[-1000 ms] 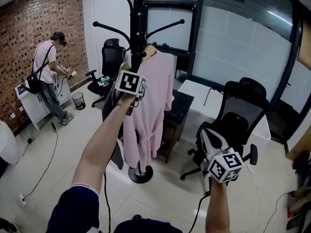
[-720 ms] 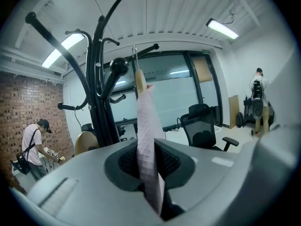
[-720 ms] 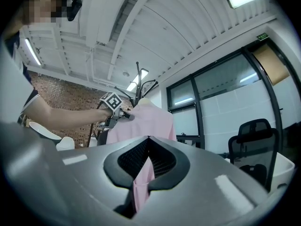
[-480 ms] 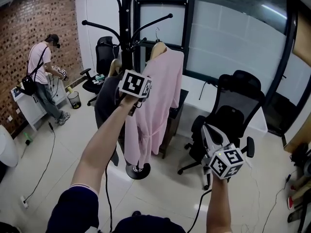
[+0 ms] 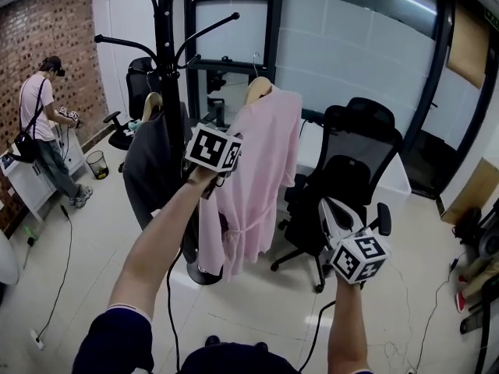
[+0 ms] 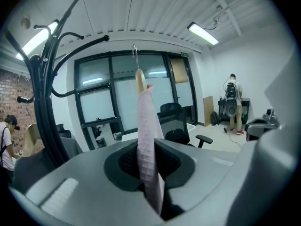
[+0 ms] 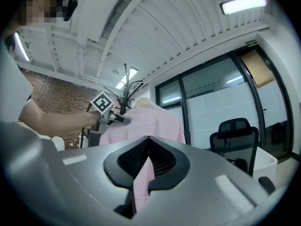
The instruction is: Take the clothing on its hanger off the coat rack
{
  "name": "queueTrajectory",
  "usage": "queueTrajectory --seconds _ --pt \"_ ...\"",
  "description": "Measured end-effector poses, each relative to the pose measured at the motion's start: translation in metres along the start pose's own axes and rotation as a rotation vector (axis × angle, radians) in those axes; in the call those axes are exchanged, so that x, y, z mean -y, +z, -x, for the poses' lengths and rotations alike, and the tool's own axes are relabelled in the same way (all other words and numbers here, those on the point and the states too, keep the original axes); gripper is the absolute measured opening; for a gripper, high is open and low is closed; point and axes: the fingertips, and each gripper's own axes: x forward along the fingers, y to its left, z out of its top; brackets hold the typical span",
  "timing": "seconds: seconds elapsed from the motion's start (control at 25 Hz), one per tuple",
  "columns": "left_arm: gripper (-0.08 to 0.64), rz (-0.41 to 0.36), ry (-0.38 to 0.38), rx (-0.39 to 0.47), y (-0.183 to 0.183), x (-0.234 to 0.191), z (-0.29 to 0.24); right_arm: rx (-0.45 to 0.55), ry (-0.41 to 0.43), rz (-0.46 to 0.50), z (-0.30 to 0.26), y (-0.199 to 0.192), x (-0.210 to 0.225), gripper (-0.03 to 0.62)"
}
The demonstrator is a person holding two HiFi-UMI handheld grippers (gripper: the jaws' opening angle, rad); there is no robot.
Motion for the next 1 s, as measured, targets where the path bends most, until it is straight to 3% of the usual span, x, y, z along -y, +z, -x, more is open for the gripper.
queueTrajectory --seconds 0.48,0.72,1.0 --pt "0.044 -0.045 -0.172 0.049 0.046 0.111 -0.041 0.01 -0.125 -0.014 0.063 0.001 0.06 0.002" --pt "0.044 -0.083 -0.209 0.058 0.071 0.163 -0.069 0.02 -0.176 -0.019 0.103 0.004 0.097 0.002" --pt "0.044 -0.078 -0.239 0.073 0.095 0.206 -0.108 -0.001 -0.223 -0.027 0.131 -0.003 0.142 0.002"
